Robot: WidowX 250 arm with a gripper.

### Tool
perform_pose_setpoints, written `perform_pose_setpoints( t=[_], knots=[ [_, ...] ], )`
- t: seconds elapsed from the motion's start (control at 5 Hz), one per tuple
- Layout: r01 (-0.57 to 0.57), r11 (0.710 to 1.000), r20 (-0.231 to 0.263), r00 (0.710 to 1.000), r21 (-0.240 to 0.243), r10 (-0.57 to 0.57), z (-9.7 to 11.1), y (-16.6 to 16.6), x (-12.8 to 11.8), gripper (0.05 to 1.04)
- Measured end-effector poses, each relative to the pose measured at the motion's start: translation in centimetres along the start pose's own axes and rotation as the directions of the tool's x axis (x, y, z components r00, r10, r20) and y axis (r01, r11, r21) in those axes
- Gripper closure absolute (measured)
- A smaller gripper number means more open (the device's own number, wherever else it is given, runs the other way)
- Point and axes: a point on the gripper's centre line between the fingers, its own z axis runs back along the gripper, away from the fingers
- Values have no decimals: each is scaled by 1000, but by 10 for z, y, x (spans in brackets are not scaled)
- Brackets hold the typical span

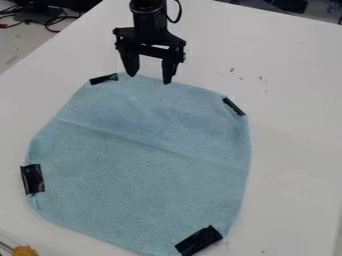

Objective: Fold the cloth from top right to bottom left

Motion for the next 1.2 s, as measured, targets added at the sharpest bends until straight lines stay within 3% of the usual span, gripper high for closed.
perform_pose_setpoints(
  t=[0.4, 0.6, 0.8, 1.2],
  knots=[
    [35, 999, -73, 997, 21, -33, -13, -14, 0, 82],
    [109, 993, -70, 992, 43, -106, -13, -27, 17, 82],
    [150, 988, -69, 987, 35, -148, -13, -38, 33, 82],
    [132, 991, -58, 990, 19, -131, -20, -66, 26, 82]
  ],
)
